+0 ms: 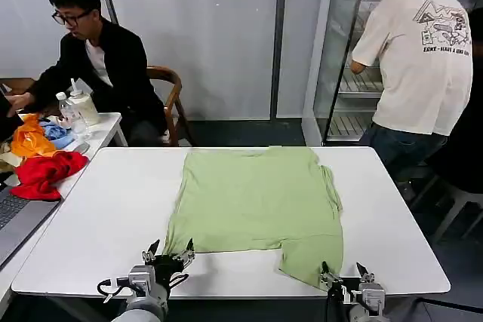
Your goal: Fold and organize the clothes.
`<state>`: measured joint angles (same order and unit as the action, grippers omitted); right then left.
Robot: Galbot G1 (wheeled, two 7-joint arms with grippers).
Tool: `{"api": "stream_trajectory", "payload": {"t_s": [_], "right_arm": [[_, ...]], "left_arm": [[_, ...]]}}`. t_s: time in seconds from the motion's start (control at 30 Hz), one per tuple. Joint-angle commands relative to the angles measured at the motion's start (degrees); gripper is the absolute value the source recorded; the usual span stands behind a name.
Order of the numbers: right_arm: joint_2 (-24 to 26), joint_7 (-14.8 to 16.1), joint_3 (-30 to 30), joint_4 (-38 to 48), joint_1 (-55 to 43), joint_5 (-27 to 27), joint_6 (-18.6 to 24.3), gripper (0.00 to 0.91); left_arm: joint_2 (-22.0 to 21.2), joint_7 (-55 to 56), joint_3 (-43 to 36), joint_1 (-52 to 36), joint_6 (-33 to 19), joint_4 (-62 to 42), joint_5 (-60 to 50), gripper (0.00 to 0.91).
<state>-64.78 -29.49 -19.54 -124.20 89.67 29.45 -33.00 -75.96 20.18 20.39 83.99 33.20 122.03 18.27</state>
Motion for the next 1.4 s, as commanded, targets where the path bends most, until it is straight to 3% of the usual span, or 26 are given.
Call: {"api": "stream_trajectory", "payload": {"t_s": [0.03,0.83,1.23,1.27,1.3,1.33,1.37,1.4], "right_arm": [[-0.02,0.74,0.42,0.22,-0.07,0.28,-0.14,0.907],[-0.43,-1.38,0.56,0.37,1.17,-1.76,-0.12,0.907],[-0.33,-0.97,0.99,0.28,0.57,-1.84,-0.15,0.907],[-0.35,-0.91,1.05,0.32,0.52,-1.82,-0.15,0.907],[-0.38,-0.83,1.09,0.45,0.45,-1.83,-0.15,0.887],[-0.37,-0.82,1.13,0.54,0.4,-1.79,-0.14,0.605],[-0.4,-0.84,1.16,0.62,0.37,-1.77,-0.15,0.423],[-0.43,-0.82,1.18,0.7,0.34,-1.72,-0.15,0.0]], "left_arm": [[0.01,-0.07,-0.21,-0.36,-0.03,-0.27,-0.13,0.907],[-0.4,-0.58,-1.12,-1.87,-0.09,-6.37,1.12,0.907],[0.47,-0.76,0.72,-2.89,-0.13,-8.88,2.04,0.907],[0.43,-0.82,0.65,-2.9,-0.12,-9.21,2.04,0.816],[0.39,-0.82,0.56,-2.94,-0.12,-9.43,2.0,0.091],[0.33,-0.84,0.44,-2.93,-0.13,-9.51,2.01,0.02],[0.3,-0.83,0.24,-2.88,-0.11,-9.61,2.01,0.02],[0.24,-0.89,0.14,-2.8,-0.12,-9.65,1.92,0.02]]}}
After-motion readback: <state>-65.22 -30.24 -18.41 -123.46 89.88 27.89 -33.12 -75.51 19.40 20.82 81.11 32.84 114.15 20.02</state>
